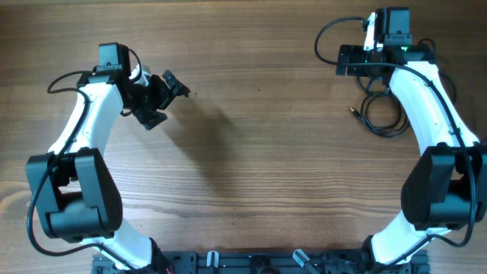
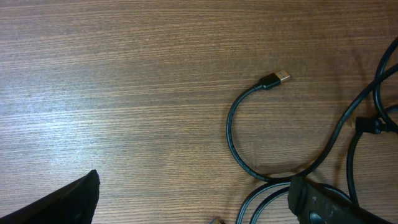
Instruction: Untangle cables
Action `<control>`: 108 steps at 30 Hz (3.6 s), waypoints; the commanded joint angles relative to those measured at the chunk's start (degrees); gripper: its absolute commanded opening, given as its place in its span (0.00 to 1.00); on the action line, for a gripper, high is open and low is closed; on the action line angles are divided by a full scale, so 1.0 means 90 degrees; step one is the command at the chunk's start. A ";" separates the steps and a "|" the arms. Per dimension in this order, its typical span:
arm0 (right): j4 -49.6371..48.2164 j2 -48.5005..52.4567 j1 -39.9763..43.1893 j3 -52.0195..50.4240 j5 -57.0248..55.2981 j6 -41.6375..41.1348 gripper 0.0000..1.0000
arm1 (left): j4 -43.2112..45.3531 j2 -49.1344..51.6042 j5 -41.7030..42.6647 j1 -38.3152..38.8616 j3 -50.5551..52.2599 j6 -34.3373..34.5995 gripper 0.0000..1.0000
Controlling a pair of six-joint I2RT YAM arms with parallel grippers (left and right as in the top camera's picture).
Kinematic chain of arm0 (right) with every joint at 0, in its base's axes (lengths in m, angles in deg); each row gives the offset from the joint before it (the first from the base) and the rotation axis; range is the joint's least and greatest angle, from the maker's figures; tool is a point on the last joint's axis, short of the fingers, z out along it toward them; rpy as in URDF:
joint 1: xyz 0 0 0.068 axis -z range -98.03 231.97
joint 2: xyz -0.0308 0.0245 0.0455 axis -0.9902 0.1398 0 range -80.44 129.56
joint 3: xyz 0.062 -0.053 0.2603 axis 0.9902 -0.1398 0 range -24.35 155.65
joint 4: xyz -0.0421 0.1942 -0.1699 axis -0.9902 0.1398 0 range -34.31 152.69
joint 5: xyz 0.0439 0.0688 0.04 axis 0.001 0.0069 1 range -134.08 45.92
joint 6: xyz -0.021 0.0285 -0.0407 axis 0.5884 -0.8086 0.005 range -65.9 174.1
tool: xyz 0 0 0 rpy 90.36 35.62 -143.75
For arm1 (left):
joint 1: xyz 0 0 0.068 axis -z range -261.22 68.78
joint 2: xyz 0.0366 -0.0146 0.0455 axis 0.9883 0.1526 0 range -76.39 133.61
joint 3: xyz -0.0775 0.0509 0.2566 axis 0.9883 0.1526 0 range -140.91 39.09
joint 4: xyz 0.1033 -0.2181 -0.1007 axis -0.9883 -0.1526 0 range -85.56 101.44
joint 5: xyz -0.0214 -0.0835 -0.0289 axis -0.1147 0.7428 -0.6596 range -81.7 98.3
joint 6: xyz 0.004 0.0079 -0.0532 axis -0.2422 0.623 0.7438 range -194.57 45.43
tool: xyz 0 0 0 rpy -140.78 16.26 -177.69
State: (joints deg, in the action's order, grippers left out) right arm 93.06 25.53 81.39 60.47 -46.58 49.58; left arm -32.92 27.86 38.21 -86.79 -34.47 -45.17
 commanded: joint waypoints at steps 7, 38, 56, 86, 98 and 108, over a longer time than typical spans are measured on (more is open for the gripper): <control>-0.0034 0.0146 0.0002 -0.0012 0.0102 -0.0041 1.00 | -0.0005 -0.0189 0.0005 0.0010 -0.0070 -0.0075 1.00; -0.0034 -0.2773 -0.0250 -0.0012 -0.0726 -0.0041 1.00 | -0.0005 -0.0189 0.0005 0.0010 -0.0068 -0.0075 1.00; 0.1826 -0.6783 -0.0250 -0.0653 -0.1552 0.0000 1.00 | -0.0002 -0.0189 0.0005 0.0010 -0.0068 -0.0075 1.00; -0.4852 -1.1754 -0.0289 -0.9396 0.0476 -0.0736 1.00 | -0.0005 -0.0189 0.0005 0.0010 -0.0068 -0.0075 1.00; -0.4170 -1.1752 -0.0335 -0.9391 0.0483 -0.0682 1.00 | -0.0005 -0.0189 0.0005 0.0010 -0.0068 -0.0075 1.00; -0.4170 -1.1752 -0.0335 -0.9391 0.0483 -0.0680 1.00 | -0.0005 -0.0189 0.0005 0.0010 -0.0068 -0.0075 1.00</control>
State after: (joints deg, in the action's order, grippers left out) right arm 55.70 -79.56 78.68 -23.99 -42.95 44.23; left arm -33.10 27.84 38.21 -86.79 -34.47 -45.17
